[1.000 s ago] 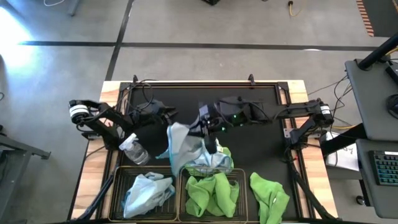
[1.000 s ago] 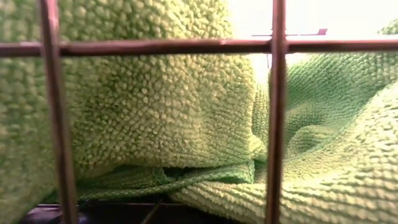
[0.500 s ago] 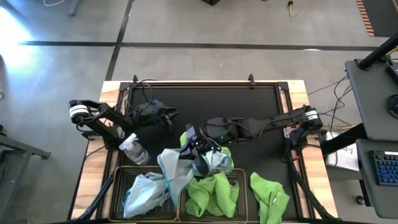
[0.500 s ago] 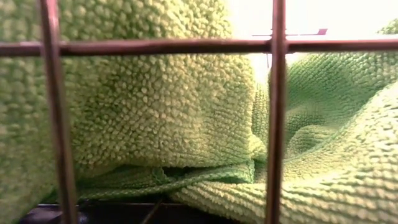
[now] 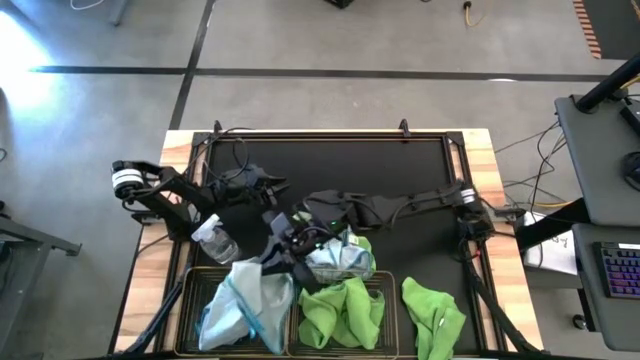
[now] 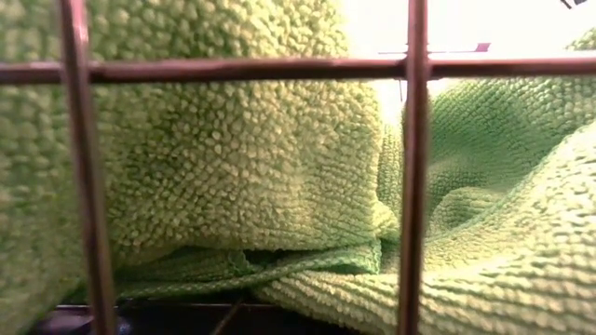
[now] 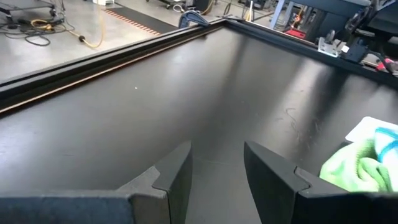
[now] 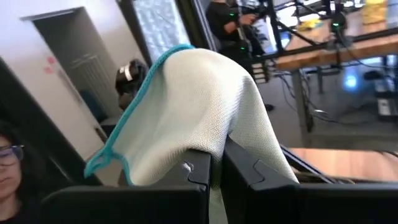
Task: Sort microfiber towel by color & place in baskets
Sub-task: Put the right blue towel into the left wire basket
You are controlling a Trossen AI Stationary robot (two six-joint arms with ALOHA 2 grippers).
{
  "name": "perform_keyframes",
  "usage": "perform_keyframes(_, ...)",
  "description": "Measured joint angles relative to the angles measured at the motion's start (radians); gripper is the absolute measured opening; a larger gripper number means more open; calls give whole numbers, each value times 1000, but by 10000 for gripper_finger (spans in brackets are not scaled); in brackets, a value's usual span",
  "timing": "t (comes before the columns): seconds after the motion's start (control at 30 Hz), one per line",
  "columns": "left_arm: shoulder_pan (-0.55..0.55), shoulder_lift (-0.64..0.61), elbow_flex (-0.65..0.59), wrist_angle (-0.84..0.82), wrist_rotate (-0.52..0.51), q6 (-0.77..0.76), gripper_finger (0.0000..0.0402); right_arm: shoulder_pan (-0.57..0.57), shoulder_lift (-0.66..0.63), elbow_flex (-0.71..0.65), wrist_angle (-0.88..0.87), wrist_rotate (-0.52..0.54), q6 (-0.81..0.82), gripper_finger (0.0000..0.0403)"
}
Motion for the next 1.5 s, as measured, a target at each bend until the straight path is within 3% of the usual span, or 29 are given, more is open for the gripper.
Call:
perform_keyframes(0.23, -32, 0, 0, -1, 0, 0, 130, 0, 124, 204, -4, -38, -4, 13)
perform_keyframes(0.3, -39, 0, 0, -2, 0, 0, 130, -4, 116, 184, 61, -38, -4, 13)
perform_keyframes(0.6, -60, 1, -1, -8, 0, -8, 130, -5, 106, 184, 54, -71, -5, 13)
perform_keyframes(0.97, -61, 1, -1, -9, -1, -11, 130, -5, 111, 169, -209, -81, -81, 13)
perform_keyframes(1.5, -62, 1, -1, -12, -1, -11, 130, -2, 111, 139, -203, -79, -252, 13)
